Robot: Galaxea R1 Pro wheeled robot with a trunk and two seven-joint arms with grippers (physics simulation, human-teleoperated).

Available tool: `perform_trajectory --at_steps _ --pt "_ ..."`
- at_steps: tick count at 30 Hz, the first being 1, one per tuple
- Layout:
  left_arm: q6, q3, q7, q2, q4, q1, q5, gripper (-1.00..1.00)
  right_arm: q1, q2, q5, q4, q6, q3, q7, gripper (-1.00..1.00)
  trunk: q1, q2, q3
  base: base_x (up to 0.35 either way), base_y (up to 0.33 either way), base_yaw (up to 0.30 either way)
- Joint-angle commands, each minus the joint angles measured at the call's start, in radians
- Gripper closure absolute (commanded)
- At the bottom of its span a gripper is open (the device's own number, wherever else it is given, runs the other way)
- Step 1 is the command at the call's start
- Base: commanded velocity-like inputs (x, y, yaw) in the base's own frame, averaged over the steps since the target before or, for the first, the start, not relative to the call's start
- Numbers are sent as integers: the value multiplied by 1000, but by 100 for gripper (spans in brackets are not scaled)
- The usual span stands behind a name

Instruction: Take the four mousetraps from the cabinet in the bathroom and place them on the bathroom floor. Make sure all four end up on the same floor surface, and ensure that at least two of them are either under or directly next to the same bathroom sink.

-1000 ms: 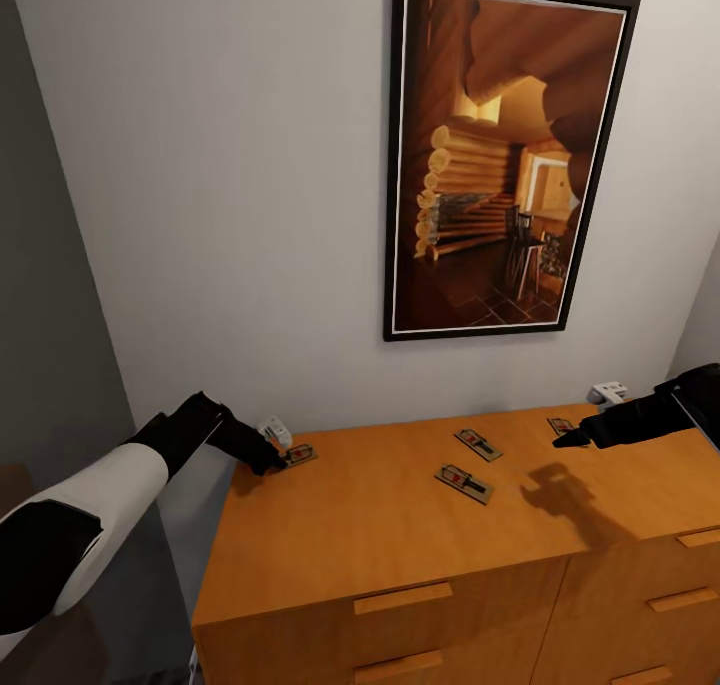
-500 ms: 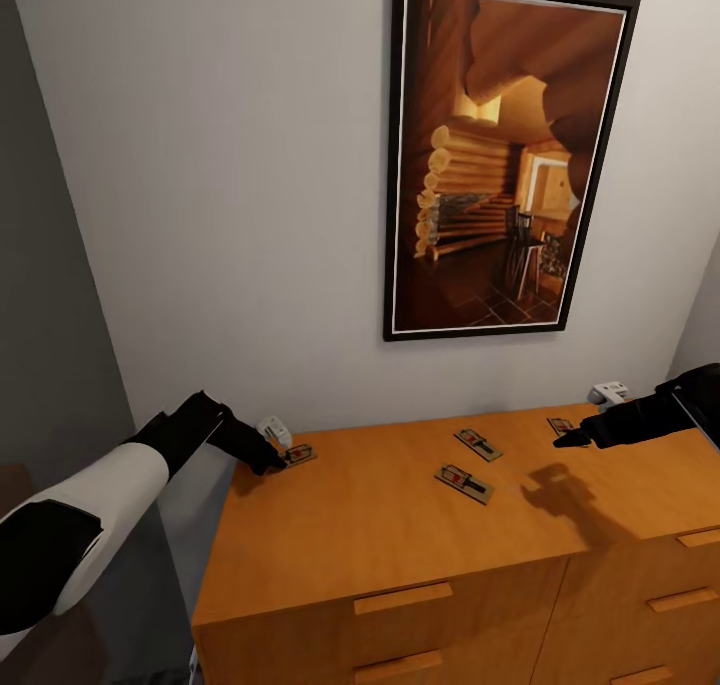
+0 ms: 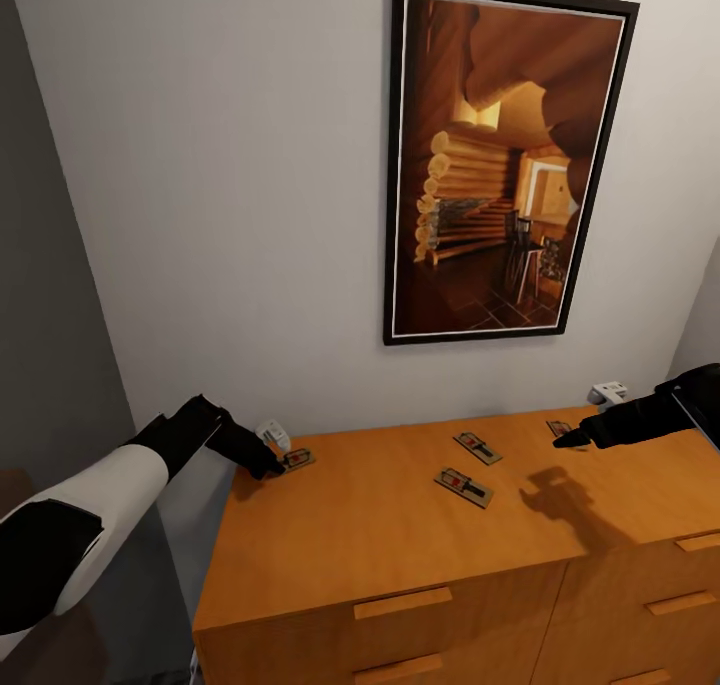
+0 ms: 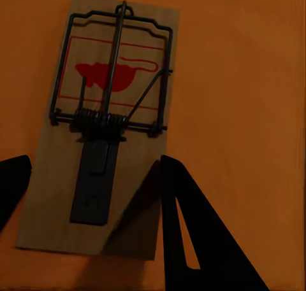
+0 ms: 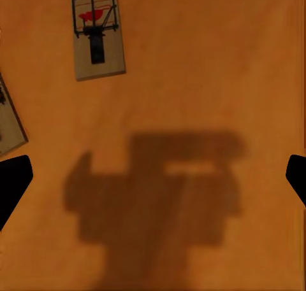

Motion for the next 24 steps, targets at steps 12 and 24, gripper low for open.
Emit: perform_trajectory --at_steps 12,24 --pt "1 -10 -4 1 12 0 -24 100 -1 -1 8 -1 4 2 7 -100 -15 28 11 0 0 0" --pt "2 -10 -4 -1 11 0 -24 100 -1 -1 9 -1 4 2 7 -100 -35 63 27 0 0 0"
